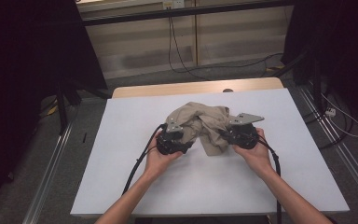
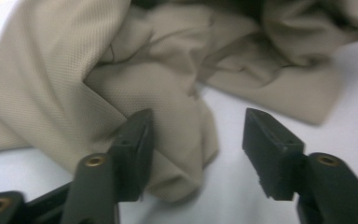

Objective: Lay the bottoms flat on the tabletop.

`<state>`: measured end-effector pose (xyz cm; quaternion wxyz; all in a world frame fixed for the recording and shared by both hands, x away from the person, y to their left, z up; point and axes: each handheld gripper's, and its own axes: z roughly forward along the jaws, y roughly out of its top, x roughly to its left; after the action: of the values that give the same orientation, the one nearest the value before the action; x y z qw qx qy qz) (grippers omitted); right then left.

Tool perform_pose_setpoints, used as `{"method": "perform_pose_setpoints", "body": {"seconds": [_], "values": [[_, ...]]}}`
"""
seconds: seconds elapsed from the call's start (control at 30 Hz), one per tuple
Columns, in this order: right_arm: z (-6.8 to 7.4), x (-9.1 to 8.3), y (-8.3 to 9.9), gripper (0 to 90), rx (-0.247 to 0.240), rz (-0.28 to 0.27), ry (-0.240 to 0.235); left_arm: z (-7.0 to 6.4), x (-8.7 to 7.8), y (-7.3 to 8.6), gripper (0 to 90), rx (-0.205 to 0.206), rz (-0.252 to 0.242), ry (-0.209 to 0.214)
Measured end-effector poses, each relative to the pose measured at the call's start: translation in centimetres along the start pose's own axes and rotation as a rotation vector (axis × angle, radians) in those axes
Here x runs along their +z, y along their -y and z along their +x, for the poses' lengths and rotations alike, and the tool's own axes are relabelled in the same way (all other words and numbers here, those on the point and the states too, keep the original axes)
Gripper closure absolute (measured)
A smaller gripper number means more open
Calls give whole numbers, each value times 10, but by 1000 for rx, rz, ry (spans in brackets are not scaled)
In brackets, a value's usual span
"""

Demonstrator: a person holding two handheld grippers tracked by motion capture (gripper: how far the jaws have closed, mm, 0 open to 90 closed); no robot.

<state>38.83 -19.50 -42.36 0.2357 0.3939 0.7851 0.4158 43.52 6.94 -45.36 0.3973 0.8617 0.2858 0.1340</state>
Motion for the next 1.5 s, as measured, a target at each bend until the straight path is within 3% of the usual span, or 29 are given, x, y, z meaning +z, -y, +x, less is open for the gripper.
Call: {"method": "perform_pose_setpoints", "body": {"seconds": [0.13, 0.23, 0.33, 0.37, 0.43, 0.5, 0.6, 0.67, 0.73, 0.93, 1.17, 1.5], "values": [[7, 11, 6, 541, -9, 48, -46, -2, 10, 2, 410, 30, 32, -40], [17, 17, 5, 433, -39, 67, -66, -3, 10, 3, 464, 32, 32, -30], [24, 25, 8, 339, -64, 102, -77, -7, 8, 3, 705, 65, 34, -59], [26, 28, 10, 303, -70, 124, -75, -7, 6, 3, 778, 58, 33, -67], [29, 35, 15, 286, -92, 162, -61, -1, 3, 4, 831, 8, 31, -33], [30, 39, 18, 323, -105, 175, -46, 2, -4, 6, 839, -15, 25, -19], [27, 34, 16, 694, -112, 173, -22, 4, -17, 8, 842, -48, -4, 19], [23, 30, 16, 745, -89, 164, -30, 4, -28, 8, 842, -61, -33, 30], [20, 21, 15, 760, -73, 144, -43, 4, -39, 8, 842, -89, -57, 59], [22, 1, 17, 762, -57, 103, -74, -6, -64, 24, 842, -74, -69, 101], [37, -25, 29, 761, -65, 85, -124, -18, -86, 42, 841, -77, -64, 160], [65, -60, 48, 761, -59, 74, -235, -37, -112, 67, 841, -77, -41, 225]]}}
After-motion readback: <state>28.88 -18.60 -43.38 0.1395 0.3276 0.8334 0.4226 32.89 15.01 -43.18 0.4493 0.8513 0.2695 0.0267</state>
